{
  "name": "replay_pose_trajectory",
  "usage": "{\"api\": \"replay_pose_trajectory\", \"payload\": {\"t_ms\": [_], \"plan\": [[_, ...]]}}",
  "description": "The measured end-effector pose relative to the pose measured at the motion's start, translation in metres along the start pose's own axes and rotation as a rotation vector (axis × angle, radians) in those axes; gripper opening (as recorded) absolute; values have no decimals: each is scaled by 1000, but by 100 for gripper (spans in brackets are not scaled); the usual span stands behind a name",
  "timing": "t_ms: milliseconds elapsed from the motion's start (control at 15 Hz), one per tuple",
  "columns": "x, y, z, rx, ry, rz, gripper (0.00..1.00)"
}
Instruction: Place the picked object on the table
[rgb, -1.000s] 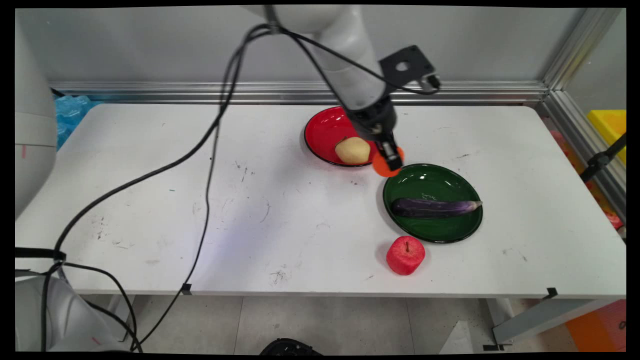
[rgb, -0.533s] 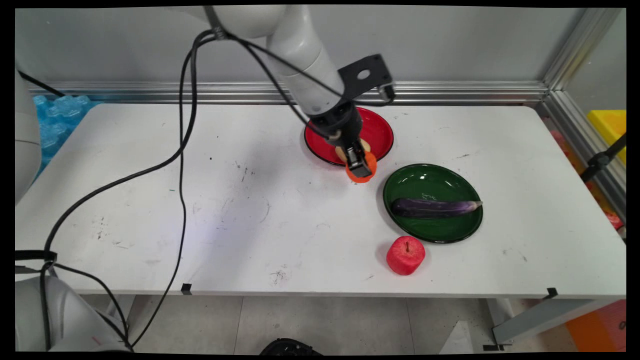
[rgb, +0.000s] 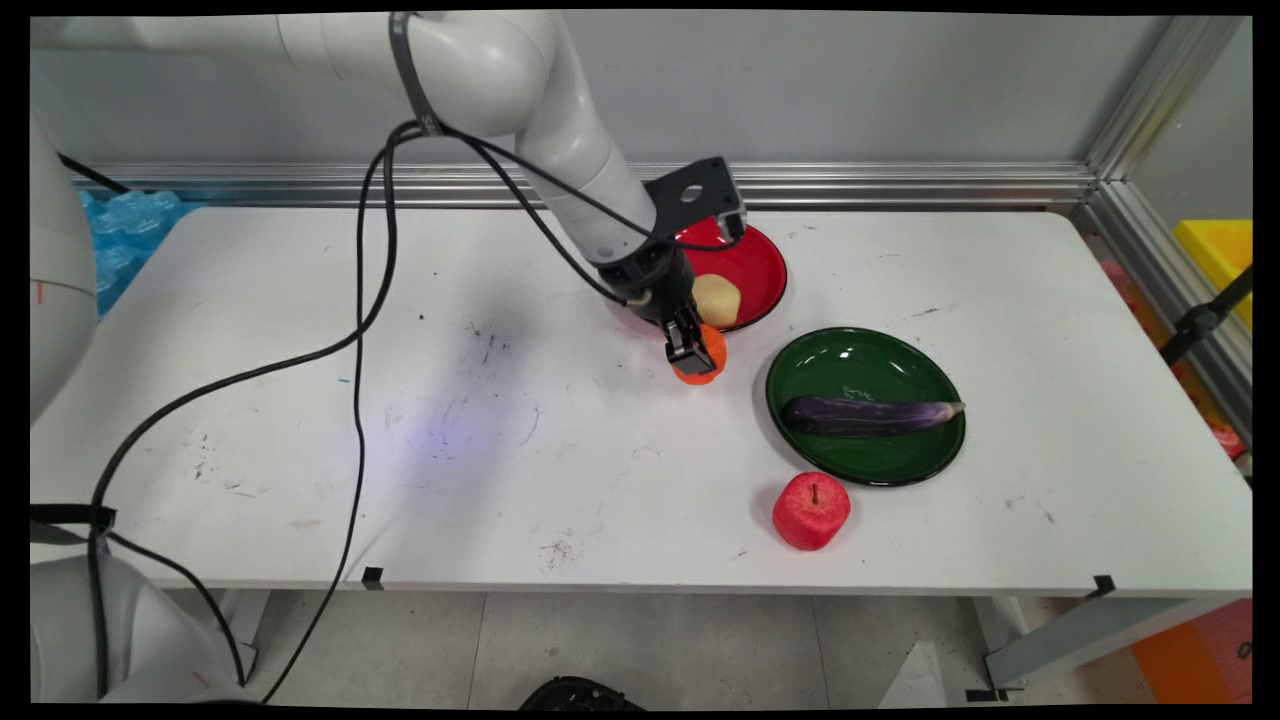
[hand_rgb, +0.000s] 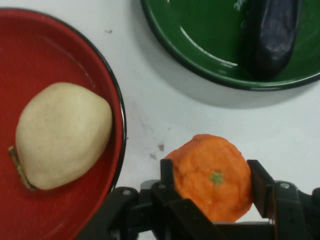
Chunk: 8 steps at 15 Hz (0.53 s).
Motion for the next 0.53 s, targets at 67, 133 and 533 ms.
{"api": "replay_pose_trajectory", "payload": {"t_ms": [67, 133, 533], "plan": [[-4, -3, 6, -6, 1, -5, 0], [-8, -6, 12, -11, 2, -5, 0], [-24, -15, 36, -42, 7, 28, 0]]}}
